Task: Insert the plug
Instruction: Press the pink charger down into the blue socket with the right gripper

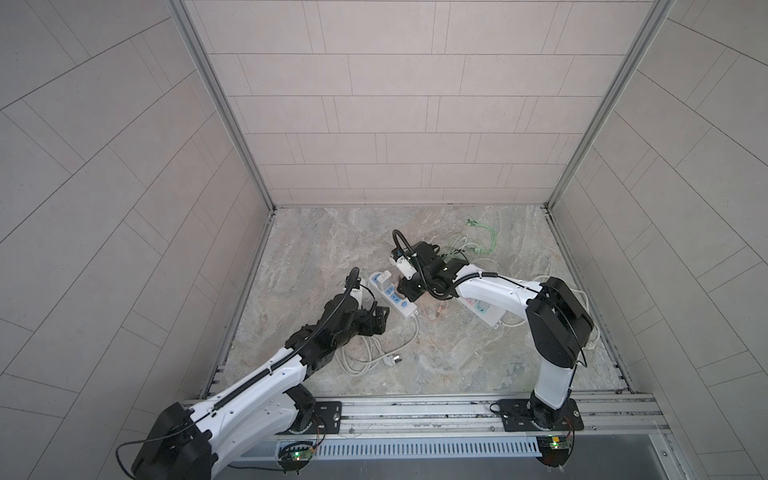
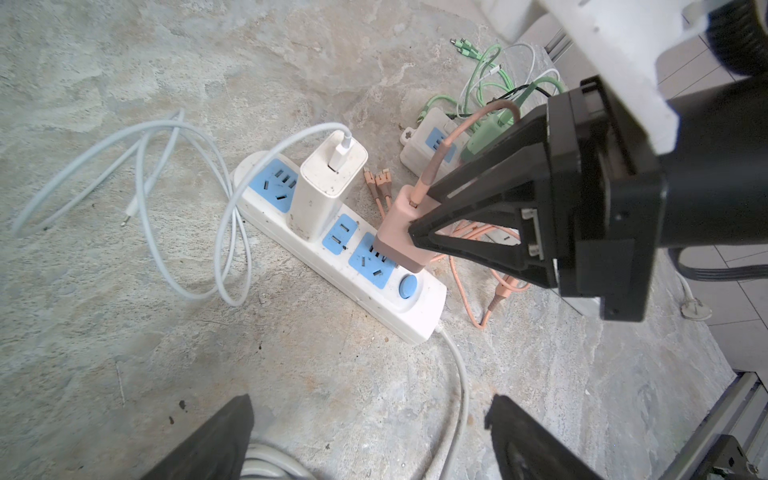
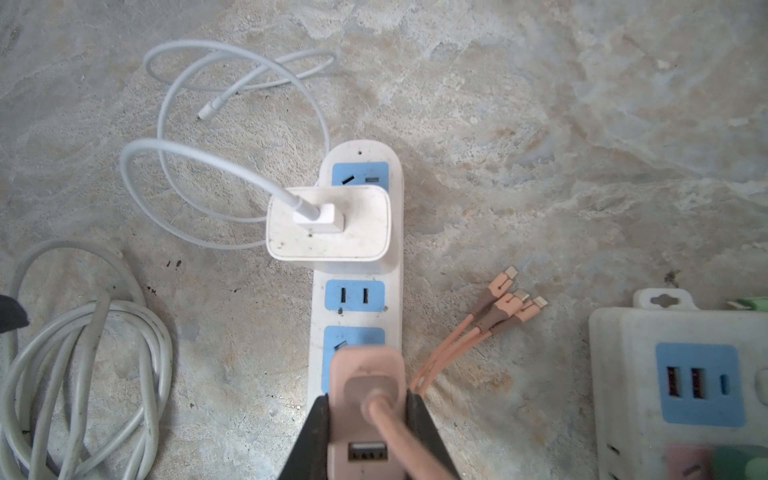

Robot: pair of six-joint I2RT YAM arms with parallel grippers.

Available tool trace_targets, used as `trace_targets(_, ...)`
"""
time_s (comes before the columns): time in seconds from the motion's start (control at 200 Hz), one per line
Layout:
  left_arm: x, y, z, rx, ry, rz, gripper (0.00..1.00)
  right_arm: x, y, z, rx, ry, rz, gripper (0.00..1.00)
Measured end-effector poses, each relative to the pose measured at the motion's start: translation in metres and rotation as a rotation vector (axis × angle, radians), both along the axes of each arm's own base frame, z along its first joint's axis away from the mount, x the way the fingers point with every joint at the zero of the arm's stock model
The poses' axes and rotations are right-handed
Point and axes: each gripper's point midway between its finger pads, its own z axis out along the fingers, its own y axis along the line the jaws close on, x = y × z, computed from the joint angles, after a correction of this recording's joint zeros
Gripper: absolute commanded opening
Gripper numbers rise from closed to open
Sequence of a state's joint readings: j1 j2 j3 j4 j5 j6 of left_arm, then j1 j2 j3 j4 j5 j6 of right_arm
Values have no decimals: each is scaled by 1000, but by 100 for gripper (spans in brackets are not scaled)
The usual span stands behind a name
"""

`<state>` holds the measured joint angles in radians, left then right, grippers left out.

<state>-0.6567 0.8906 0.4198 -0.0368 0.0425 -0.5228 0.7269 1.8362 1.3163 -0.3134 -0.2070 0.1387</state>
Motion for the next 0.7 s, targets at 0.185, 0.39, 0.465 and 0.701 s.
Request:
trace_targets(0.185,-1,1,0,1,-2,3,95,-6,-4,1,-1,-3,-4,0)
trace_targets(0.39,-2,3,-1,3,-4,5,95,-12,-9,6,0,-8,-3,0)
trace_targets(0.465,-2,3,-2,4,-2,5,95,-12,-9,5,0,-8,-3,0)
trace_targets(0.701,-3,4,-3,9,2,6,95,-9,-7,10,11,-20,-3,0)
